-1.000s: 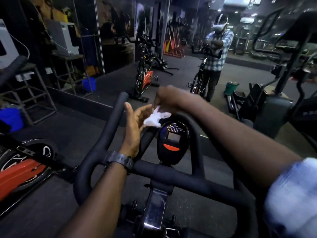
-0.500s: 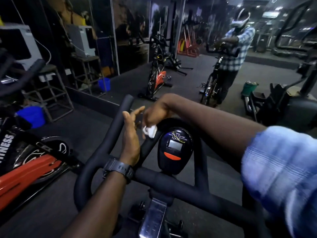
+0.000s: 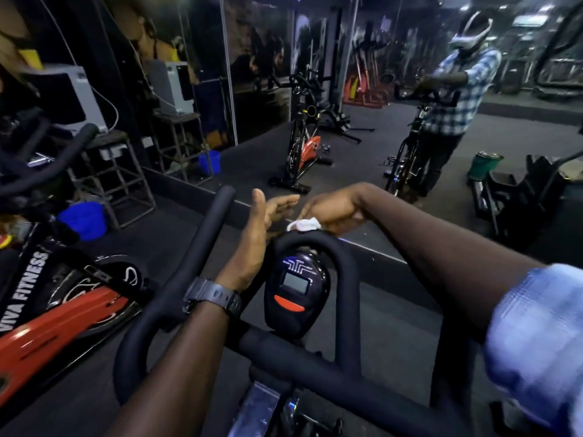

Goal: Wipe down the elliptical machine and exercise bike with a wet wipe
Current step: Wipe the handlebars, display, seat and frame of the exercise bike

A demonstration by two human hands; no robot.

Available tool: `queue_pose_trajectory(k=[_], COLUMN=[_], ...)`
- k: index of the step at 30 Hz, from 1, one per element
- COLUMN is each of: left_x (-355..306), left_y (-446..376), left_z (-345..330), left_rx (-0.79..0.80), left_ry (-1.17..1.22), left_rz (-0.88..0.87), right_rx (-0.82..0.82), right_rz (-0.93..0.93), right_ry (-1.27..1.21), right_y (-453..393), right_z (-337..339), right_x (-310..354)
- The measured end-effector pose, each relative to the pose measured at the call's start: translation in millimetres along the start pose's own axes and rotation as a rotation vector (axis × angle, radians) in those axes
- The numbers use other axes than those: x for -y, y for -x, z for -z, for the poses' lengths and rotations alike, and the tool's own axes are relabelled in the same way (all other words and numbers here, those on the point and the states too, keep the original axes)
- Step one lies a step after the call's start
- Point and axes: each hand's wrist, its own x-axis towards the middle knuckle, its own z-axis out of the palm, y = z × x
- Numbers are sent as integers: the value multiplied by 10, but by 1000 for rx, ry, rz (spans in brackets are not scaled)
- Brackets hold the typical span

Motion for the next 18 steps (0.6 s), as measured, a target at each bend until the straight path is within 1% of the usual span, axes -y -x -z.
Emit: queue_pose_trajectory(k=[1, 2, 4, 5, 6, 8, 10, 12, 13, 14, 16, 17, 18], left_x=[12, 20, 63, 74, 77, 84, 122, 177, 208, 229, 273, 287, 294], left_y=[10, 27, 34, 48, 75, 108, 108, 91, 77, 68, 48, 38, 35], left_z=[-40, -41, 13, 48, 73, 92, 81, 79, 89, 102, 131, 138, 132], left_rx=[23, 31, 41, 60, 96, 156, 164, 175, 184, 199, 217, 217, 220], left_ry=[30, 53, 79, 88, 95, 59, -7, -68, -85, -95, -104, -103, -104], left_rz=[7, 3, -22, -44, -69, -98, -143, -204, -226, -241, -249, -252, -254], right_rx=[-49, -146, -391, -486, -538, -611, -680, -712, -701, -669, -538, -488, -476], right_rz=[28, 41, 67, 101, 128, 168, 184, 216, 231, 236, 245, 266, 318], right_ry=[-50, -59, -26, -47, -141, -416, -590, -669, -708, -779, -968, -1034, -1078], right_y=[30, 46, 158, 220, 298, 461, 587, 725, 792, 839, 862, 848, 827], right_z=[-77, -160, -323, -403, -477, -646, -856, -1173, -1339, -1471, -1558, -1498, -1397], right_x=[-26, -36, -81, -139, -227, -441, -678, -858, -933, -996, -1082, -1068, -1006])
